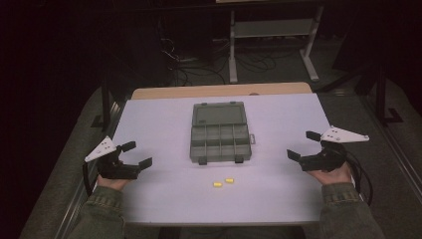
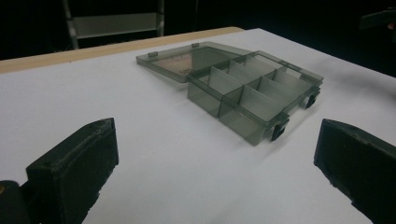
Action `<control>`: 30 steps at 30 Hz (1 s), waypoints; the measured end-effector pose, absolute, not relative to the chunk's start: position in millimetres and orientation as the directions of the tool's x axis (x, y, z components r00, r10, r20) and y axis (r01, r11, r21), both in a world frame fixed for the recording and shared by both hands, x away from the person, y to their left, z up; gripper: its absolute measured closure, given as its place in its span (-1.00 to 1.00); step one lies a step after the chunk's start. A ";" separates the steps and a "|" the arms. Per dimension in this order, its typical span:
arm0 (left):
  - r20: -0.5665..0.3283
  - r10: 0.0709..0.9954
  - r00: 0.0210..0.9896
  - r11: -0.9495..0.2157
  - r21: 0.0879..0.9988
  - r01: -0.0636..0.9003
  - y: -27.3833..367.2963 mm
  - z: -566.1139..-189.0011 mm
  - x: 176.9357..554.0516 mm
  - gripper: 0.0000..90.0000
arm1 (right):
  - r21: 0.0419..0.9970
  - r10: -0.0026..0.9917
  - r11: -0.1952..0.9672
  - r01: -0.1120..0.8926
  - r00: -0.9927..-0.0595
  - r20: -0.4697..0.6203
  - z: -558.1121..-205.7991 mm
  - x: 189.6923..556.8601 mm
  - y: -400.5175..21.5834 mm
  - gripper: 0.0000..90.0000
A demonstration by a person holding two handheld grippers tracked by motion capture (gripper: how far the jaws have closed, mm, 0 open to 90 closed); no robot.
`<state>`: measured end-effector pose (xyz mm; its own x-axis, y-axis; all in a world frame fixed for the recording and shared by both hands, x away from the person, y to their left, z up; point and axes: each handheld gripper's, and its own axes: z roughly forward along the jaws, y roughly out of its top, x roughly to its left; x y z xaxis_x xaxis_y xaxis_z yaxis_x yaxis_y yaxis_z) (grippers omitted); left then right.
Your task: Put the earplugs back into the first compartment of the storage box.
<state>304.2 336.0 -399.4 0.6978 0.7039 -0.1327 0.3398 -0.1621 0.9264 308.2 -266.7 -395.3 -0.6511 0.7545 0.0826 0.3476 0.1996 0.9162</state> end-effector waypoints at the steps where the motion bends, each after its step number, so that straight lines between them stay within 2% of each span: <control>1: -0.134 0.701 0.700 -0.162 0.926 0.340 335.9 -399.1 303.7 -1.00 | 0.916 0.755 0.199 0.347 -0.650 0.083 -395.3 308.2 -266.9 -1.00; 19: -0.097 0.697 0.710 -0.207 0.921 0.329 335.6 -382.0 306.8 -1.00 | 0.915 0.758 0.190 0.356 -0.645 0.094 -394.9 307.5 -270.4 -1.00; 30: -0.048 0.638 0.768 -0.296 0.906 0.303 308.5 -365.3 309.2 -1.00 | 0.912 0.751 0.198 0.358 -0.654 0.094 -395.4 308.0 -268.8 -1.00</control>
